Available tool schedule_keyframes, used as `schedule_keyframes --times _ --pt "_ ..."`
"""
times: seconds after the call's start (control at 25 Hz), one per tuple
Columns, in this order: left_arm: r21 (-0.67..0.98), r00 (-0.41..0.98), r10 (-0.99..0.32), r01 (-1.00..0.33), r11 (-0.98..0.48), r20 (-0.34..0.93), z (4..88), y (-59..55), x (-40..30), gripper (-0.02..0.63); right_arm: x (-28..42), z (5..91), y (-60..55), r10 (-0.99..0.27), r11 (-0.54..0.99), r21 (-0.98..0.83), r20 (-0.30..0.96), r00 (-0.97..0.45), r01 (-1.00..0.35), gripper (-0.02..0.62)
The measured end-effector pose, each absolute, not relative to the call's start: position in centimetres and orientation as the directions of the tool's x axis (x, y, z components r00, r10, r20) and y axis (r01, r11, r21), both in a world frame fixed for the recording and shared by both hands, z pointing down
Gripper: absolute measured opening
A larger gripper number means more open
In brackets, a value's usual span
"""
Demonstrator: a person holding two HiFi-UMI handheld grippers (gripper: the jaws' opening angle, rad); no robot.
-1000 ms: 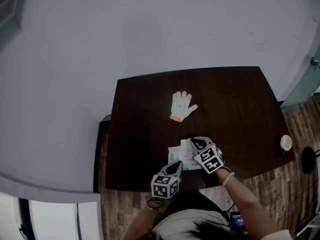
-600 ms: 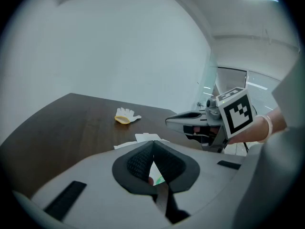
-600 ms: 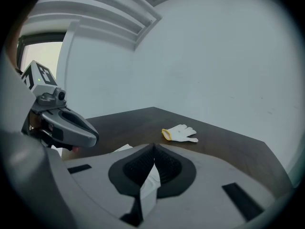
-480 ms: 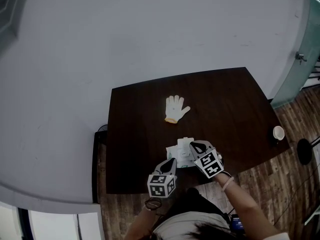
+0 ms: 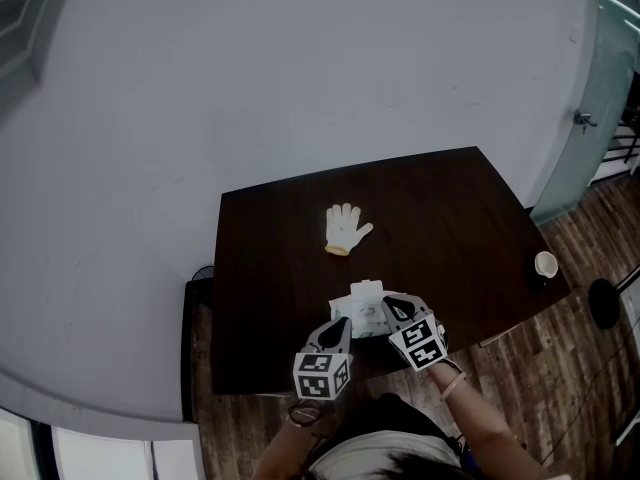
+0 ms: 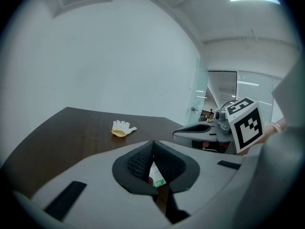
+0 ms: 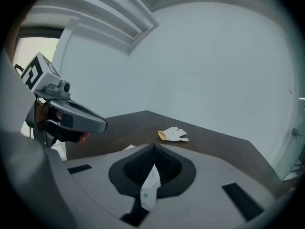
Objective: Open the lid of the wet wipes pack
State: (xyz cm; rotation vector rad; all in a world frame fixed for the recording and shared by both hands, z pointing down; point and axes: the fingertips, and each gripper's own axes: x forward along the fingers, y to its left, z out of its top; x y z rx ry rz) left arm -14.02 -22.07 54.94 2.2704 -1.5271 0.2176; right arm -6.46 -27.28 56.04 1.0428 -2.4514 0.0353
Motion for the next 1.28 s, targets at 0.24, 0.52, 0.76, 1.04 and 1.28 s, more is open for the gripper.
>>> schedule_keyframes --times 0.24,0.52,0.76,1.04,1.28 --pt "0.206 0.378 -0.878 -0.922 -0.328 0.294 53.0 -21.3 -12.5 0.018 -5.4 54.4 -25.8 -0.692 0.697 0.148 0.395 -0.604 -0.702 0.006" --pt "0.150 0.364 -0.893 -0.930 -0.334 0.265 49.9 -20.2 -9.6 0.018 -3.6 51.3 -23.8 -0.682 0.720 0.160 0.347 -0.644 -0.676 0.006" --pt "0.152 0.317 -0.919 -0.946 -0.288 0.235 48.0 -19.0 -8.7 0.018 -2.2 49.0 -22.0 -0.667 0.741 0.169 0.300 -0.682 -0.650 0.006" --pt "0.125 0.269 -0.946 -0.960 -0.249 0.180 44.3 -17.3 -7.2 0.018 -0.2 46.0 -20.4 -0.648 0.761 0.147 0.243 -0.722 -0.632 0.006" --pt "0.101 0.243 -0.960 -0.968 -0.230 0.136 40.9 -15.5 -5.5 0.018 1.7 43.2 -18.8 -0.646 0.763 0.148 0.193 -0.738 -0.629 0.006"
